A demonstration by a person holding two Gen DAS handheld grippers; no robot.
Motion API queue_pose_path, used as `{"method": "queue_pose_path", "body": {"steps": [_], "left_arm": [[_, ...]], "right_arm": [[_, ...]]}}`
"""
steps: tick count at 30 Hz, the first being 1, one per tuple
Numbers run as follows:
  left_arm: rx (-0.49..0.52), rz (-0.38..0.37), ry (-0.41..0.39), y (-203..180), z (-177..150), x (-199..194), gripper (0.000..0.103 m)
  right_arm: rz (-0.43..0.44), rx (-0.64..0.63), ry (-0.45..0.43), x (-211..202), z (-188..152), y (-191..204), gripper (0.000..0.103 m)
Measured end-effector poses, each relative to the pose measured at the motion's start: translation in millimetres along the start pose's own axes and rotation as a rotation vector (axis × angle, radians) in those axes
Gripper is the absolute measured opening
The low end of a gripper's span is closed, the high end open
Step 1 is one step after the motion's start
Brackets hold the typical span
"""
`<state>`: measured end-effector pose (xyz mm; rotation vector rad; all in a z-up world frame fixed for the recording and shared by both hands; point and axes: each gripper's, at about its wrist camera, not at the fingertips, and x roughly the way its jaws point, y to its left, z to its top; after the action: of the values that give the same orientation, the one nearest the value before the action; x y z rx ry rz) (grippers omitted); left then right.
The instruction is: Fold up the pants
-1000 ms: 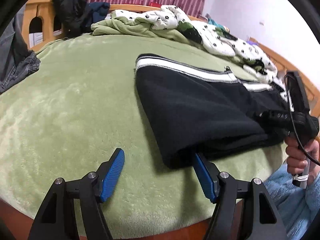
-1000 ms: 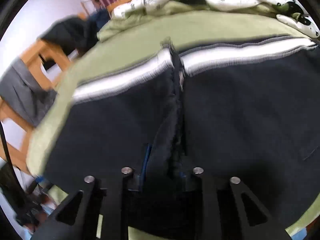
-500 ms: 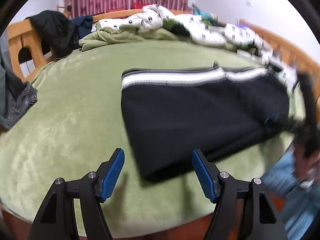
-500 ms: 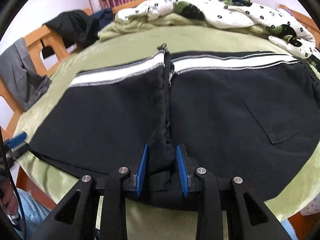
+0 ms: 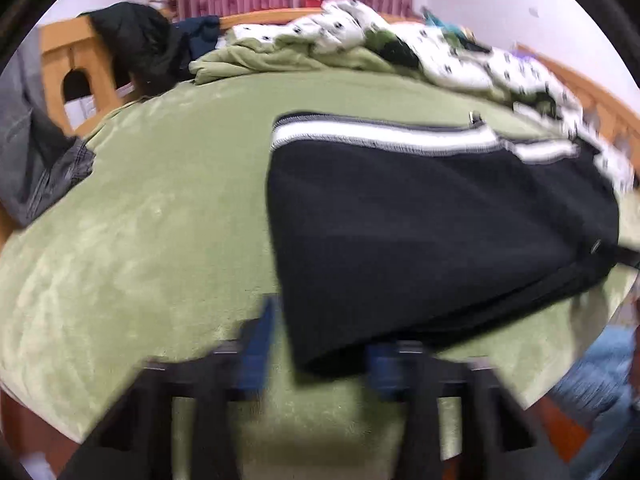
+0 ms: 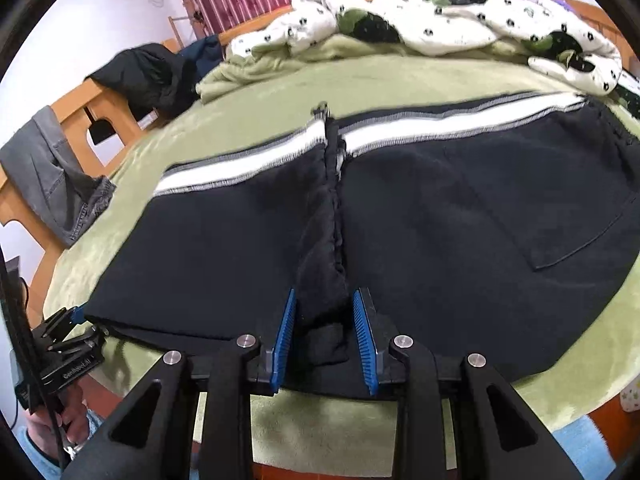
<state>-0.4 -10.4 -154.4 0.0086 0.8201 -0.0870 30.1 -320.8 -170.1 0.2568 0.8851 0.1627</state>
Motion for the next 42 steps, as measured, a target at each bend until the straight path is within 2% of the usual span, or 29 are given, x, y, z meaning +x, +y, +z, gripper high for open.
{"method": "queue_pose_path", "body": {"steps": [3, 5, 7, 9, 11, 12, 14, 16, 18, 22, 25, 27, 29, 31, 33, 34, 35, 36, 40, 42], "left_arm": [[-0.146, -0.081, -0.02, 24.5, -11.3, -16.1, 0.017], [-0.173, -0.114, 0.001, 32.6, -20.4, -20.7, 0.017], [-0.178, -0.105, 0.01, 34.1, -29.2, -29.1, 0.017], [-0.153, -0.058, 0.01, 31.2, -31.7, -41.2, 0.017], [-0.13, -0.068, -0.026, 27.2, -27.3, -50.6, 0.017], [-0.107, -0.066, -0.043, 23.1, -19.0, -52.8, 0.017], [-0.068, -0.065, -0.059, 14.7, -1.0, -50.3, 0.017], [-0.042, -0.071, -0.058, 7.9, 14.6, -43.1, 0.018], [-0.028, -0.049, -0.03, 1.9, 25.5, -26.9, 0.022], [-0.04, -0.054, 0.09, -2.4, 10.8, 8.9, 0.034], [0.043, -0.014, 0.068, -12.9, 2.7, -0.1, 0.036], [0.023, -0.023, 0.08, -10.5, 9.0, -8.0, 0.036], [-0.024, -0.031, 0.084, -5.4, 17.7, -14.1, 0.036], [-0.058, -0.035, 0.09, -3.7, 25.6, -16.2, 0.036], [-0.078, -0.05, 0.093, -3.0, 33.3, -16.4, 0.036], [-0.082, -0.046, 0.096, -3.1, 36.7, -15.1, 0.036], [-0.087, -0.037, 0.099, -3.9, 38.6, -13.5, 0.036], [-0.091, -0.028, 0.104, -3.8, 41.3, -10.7, 0.037], [-0.132, -0.05, 0.11, 9.7, 57.1, 4.5, 0.054], [-0.181, -0.079, 0.125, 20.6, 64.4, 15.6, 0.055]], "right_arm": [[-0.013, -0.014, 0.0, 1.9, -1.9, 3.5, 0.03], [-0.014, -0.037, 0.007, -0.7, -2.2, 5.7, 0.03], [-0.02, -0.044, 0.007, -4.7, -0.4, 6.0, 0.03], [-0.029, -0.05, -0.027, -16.0, 2.6, 5.8, 0.03], [-0.045, -0.061, -0.099, -28.6, 4.8, 6.1, 0.033], [-0.044, -0.058, -0.127, -31.0, 6.2, 5.9, 0.039], [-0.036, -0.05, -0.111, -23.2, 9.0, 5.7, 0.042], [-0.05, -0.048, -0.032, -2.9, 6.8, 5.0, 0.042], [-0.059, -0.053, 0.006, 8.4, 0.6, 3.4, 0.042], [-0.042, -0.126, -0.047, -11.1, -10.2, 5.4, 0.042], [-0.041, -0.101, -0.122, -37.9, -14.1, -9.7, 0.042], [-0.104, -0.044, -0.209, -62.4, -18.6, -35.8, 0.045], [-0.14, -0.009, -0.258, -78.0, -20.8, -64.2, 0.045], [-0.271, 0.015, -0.285, -88.1, -16.7, -95.1, 0.045], [-0.334, 0.069, -0.287, -94.4, -8.5, -132.0, 0.047], [-0.339, 0.113, -0.271, -94.5, -1.8, -153.5, 0.05], [-0.334, 0.162, -0.255, -93.3, 5.4, -176.2, 0.061], [-0.321, 0.214, -0.257, -92.9, 11.3, -198.1, 0.063], [-0.22, 0.405, -0.276, -79.0, 33.0, -266.5, 0.064], [-0.16, 0.469, -0.28, -65.2, 43.7, -289.4, 0.064]]}}
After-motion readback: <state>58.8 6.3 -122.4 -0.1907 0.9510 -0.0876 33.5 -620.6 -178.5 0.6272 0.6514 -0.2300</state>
